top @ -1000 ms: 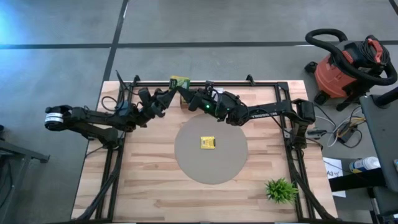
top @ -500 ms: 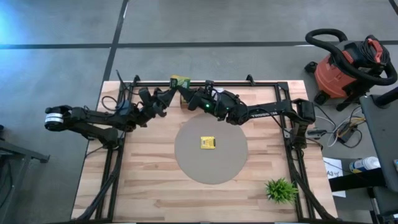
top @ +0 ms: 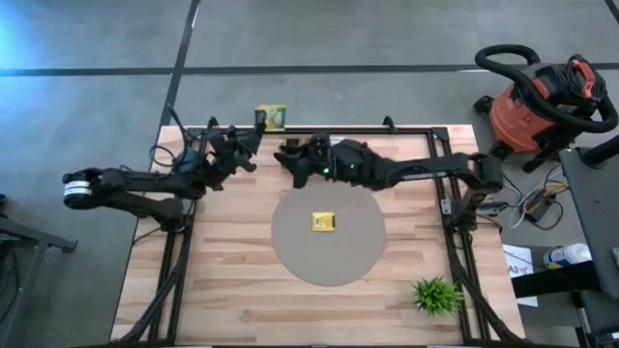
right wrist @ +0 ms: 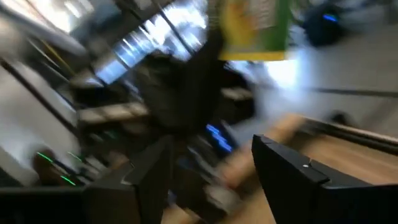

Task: Pick & Place Tea
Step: Put the left yellow tea bag into the left compartment of the wooden organizer

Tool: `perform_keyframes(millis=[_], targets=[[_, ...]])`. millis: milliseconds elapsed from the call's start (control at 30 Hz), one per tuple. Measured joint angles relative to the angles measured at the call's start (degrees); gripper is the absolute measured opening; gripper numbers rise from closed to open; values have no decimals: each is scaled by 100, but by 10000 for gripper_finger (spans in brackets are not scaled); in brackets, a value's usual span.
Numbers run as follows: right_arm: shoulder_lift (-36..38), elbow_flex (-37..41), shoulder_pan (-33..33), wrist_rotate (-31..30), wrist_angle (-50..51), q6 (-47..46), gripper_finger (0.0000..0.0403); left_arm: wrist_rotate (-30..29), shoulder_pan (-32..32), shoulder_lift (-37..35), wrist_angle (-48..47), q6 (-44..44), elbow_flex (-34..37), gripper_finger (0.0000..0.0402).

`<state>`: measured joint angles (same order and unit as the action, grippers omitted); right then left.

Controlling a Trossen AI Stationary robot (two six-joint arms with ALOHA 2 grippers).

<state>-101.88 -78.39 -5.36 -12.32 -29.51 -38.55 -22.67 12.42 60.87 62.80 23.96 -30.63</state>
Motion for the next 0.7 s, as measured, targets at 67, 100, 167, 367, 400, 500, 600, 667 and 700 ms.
perform_keyframes(millis=[67,100,167,367,400,500,600,667,700], targets=[[300,-1,-29,-25,1016,284,218,130,60,-281,-568,-218,-2,0],[446,-3,-38,-64,1491,446,220,249,80,-425,-963,-330,-2,0],[706,-3,-42,-92,2394,825,221,691,136,-679,-1911,-476,-18,0],[1177,-270,-19,-23,4166,1956,221,2045,134,-714,-5267,-1391,-740,0],[1184,-373,-29,-29,4423,2091,221,2095,134,-616,-5628,-1612,-920,0],[1178,-675,-40,-56,5077,2377,221,2156,136,-317,-6349,-2221,-1425,0],[1178,-875,-25,-65,5465,2583,221,2335,134,-38,-6755,-2682,-1897,0],[1178,-1010,-23,-61,5796,2672,221,2515,134,150,-7058,-2883,-2142,0],[1175,-1070,-24,-65,5943,2730,221,2587,134,248,-7185,-2950,-2233,0]])
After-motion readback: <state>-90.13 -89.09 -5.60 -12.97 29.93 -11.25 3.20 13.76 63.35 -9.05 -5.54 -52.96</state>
